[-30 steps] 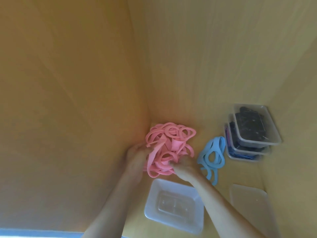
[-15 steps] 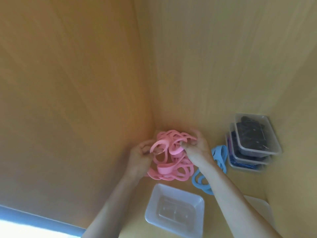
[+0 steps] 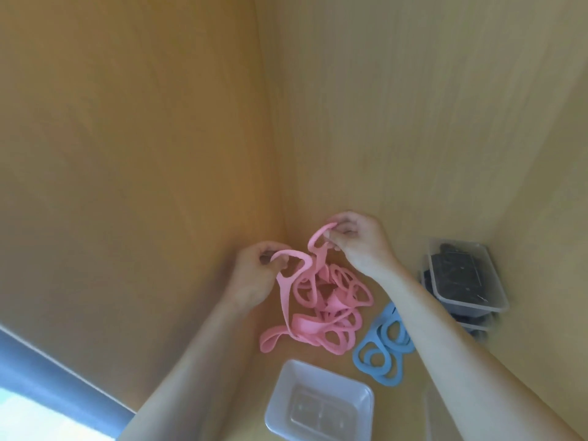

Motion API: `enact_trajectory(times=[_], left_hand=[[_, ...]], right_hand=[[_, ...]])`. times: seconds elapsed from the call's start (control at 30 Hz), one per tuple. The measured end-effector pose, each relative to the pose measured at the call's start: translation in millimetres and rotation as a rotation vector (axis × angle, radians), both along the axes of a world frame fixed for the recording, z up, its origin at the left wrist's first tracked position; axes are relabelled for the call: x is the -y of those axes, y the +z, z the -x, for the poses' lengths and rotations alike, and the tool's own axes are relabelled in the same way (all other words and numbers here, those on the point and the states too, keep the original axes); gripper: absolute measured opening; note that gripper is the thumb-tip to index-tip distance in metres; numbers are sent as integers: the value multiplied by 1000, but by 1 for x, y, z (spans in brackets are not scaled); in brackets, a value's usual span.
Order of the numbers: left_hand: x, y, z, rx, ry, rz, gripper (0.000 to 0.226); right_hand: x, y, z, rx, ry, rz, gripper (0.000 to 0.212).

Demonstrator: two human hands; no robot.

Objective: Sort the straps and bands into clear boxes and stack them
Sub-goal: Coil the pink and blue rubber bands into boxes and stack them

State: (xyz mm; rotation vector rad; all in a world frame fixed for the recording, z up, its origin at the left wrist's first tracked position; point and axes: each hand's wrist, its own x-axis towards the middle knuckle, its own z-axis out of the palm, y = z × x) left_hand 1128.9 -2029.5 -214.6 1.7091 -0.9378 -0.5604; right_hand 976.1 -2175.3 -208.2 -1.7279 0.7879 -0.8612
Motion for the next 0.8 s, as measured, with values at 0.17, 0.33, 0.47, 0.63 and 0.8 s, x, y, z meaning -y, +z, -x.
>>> enact_trajectory(times=[0.17, 0.33, 0.47, 0.63, 0.8], left_hand=[[3, 22, -4, 66, -7, 70, 19], [12, 46, -5, 101, 3, 127, 22], [23, 65, -8, 161, 6, 150, 22], [38, 88, -14, 203, 5, 169, 22], [49, 108, -18, 268, -16, 182, 24]], right_hand=[[11, 23, -4, -49, -68, 173, 9], [18, 47, -9, -39, -77, 228, 16], [23, 63, -18, -47, -105, 293, 12], [31, 87, -32, -20, -107, 207, 8], [33, 108, -34, -6, -89, 239, 10]])
